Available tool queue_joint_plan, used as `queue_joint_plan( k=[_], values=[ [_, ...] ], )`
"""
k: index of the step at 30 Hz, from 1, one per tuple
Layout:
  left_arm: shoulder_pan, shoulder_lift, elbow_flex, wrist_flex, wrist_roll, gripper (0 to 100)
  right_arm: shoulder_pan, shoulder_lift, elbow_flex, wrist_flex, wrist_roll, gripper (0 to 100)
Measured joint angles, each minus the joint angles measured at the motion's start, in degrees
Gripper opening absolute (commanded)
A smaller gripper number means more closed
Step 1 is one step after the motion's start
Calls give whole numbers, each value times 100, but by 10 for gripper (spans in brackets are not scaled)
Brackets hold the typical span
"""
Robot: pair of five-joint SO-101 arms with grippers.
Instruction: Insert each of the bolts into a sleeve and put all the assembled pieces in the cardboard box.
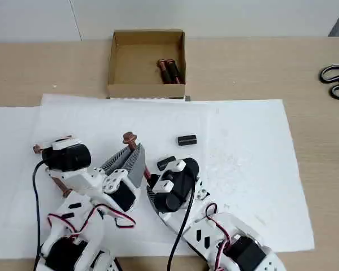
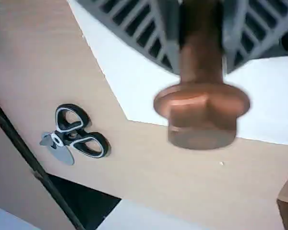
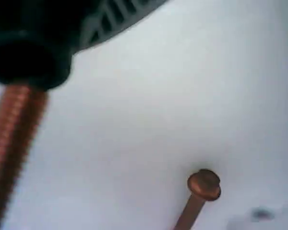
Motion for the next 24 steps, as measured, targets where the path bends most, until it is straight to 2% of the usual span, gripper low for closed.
queue_joint_plan(
  k=[9, 24],
  values=[
    [396, -9, 97, -158, -44, 6, 9, 9, 9, -123, 0, 2],
    [422, -44, 114, 114, -281, 6, -9, 9, 18, -123, 0, 2]
  ],
)
